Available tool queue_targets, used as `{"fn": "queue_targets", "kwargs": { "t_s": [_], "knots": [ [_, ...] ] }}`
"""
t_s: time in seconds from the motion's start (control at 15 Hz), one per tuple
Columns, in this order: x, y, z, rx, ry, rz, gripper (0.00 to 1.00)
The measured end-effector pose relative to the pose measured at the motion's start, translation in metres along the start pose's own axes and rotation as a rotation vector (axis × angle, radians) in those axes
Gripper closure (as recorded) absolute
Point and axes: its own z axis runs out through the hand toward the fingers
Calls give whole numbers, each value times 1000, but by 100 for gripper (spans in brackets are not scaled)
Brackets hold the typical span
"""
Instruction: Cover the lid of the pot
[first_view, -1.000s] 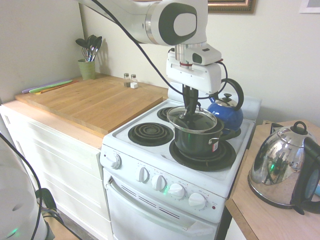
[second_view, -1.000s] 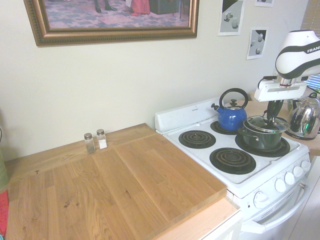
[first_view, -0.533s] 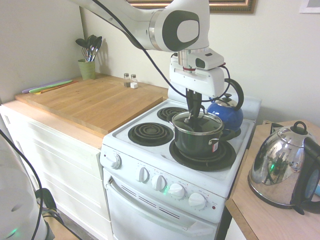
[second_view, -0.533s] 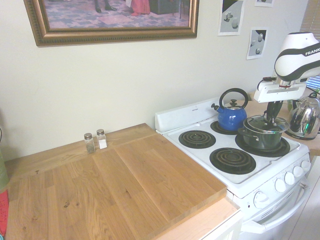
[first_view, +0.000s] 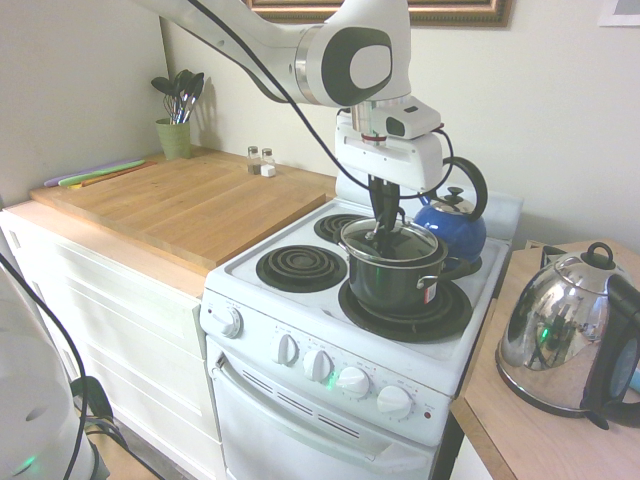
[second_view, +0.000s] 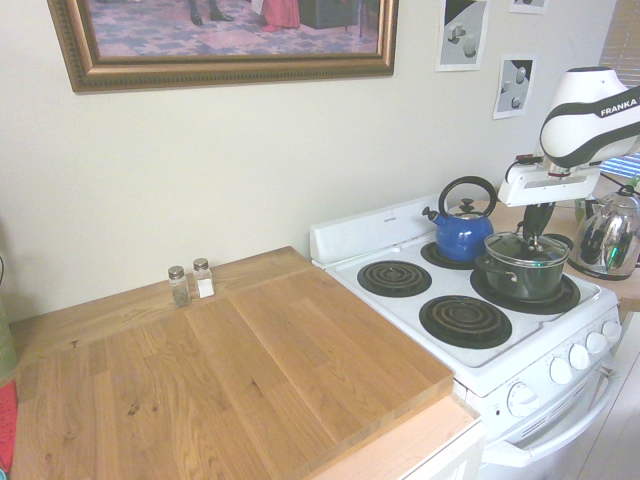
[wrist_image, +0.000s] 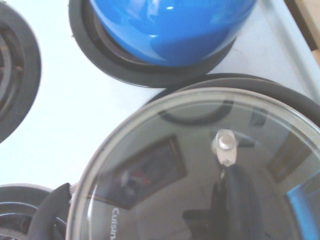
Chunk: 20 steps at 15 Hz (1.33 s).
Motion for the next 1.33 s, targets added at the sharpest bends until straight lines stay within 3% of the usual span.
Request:
{"fn": "queue_targets", "kwargs": {
  "t_s": [0.67, 1.33],
  "knots": [
    [8, 9, 3, -31, 40, -8, 100],
    [2, 10, 5, 34, 36, 16, 100]
  ]
}}
